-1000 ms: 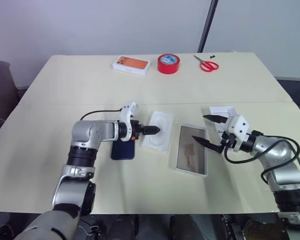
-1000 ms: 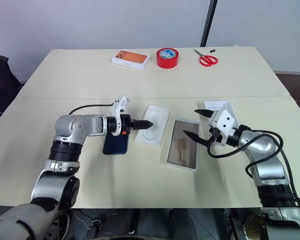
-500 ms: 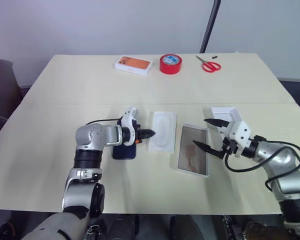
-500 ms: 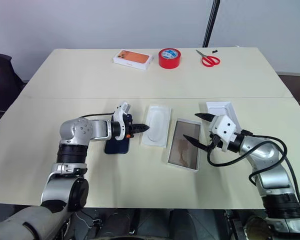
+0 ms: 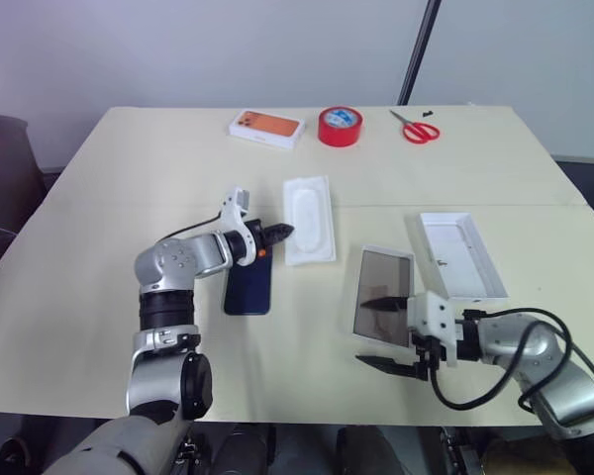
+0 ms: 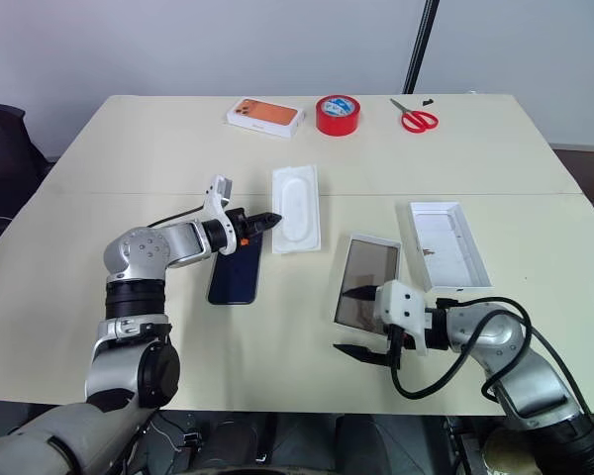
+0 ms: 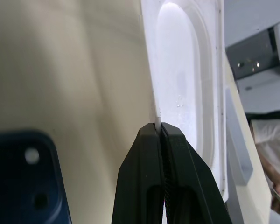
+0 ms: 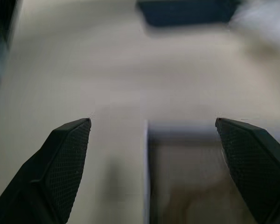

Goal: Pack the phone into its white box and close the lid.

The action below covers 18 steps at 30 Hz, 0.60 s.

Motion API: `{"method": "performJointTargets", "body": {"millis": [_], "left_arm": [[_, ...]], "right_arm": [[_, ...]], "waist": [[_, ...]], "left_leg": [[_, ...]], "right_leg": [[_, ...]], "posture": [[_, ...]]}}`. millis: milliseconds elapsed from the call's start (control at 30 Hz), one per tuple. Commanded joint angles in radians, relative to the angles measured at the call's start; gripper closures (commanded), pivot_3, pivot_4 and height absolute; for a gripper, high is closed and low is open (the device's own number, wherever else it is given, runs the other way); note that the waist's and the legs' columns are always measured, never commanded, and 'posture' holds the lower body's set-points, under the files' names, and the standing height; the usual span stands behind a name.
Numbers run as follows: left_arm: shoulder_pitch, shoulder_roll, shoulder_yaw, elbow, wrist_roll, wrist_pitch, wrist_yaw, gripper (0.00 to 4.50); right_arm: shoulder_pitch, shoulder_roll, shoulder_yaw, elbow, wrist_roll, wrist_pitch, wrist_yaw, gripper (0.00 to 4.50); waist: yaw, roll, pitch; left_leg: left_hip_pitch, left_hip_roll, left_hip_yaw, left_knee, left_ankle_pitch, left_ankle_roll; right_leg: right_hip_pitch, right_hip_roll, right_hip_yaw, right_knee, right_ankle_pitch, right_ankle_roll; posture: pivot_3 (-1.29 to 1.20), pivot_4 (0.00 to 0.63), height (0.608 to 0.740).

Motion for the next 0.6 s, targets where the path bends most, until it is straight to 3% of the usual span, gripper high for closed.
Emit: {"method": "performJointTargets", "body": {"millis": [33,233,500,600], "left_arm": [[-0.002,0.003,-0.004,-0.059,-0.032,-0.008,0.005,4.50],[0.004,-0.013,0.024,-0.095,-0.075,0.000,0.028,4.50],[-0.005,-0.047,0.034,-0.095,-0.108,-0.016,0.062,4.50],[-0.007,-0.055,0.027,-0.090,-0.112,-0.008,0.074,4.50]], "right_arm": [[-0.010,-0.045,0.025,0.063,-0.052,-0.053,0.061,1.44],[-0.097,0.007,-0.002,0.097,-0.008,-0.064,0.052,4.45],[-0.375,0.189,0.116,0.331,-0.211,-0.258,-0.055,4.45],[-0.442,0.214,0.126,0.420,-0.204,-0.264,-0.025,3.57]], "waist": [[0.000,0.000,0.000],[-0.003,-0.001,0.000],[-0.006,-0.001,0.000],[-0.001,-0.001,0.000]], "left_leg": [[0.000,0.000,0.000,0.000,0.000,0.000],[0.000,0.000,0.000,0.000,0.000,0.000],[0.000,0.001,0.000,0.000,0.000,-0.001],[-0.001,0.000,-0.001,0.000,0.000,-0.001]], "right_leg": [[0.000,0.000,0.000,0.000,0.000,0.000],[0.001,0.000,0.000,0.000,0.000,0.000],[0.000,0.000,0.000,0.000,0.000,0.000],[0.000,0.000,-0.001,0.000,0.000,0.000]], "posture": [[0.00,0.150,0.740],[0.00,0.150,0.740],[0.00,0.150,0.740],[0.00,0.150,0.740]]}}
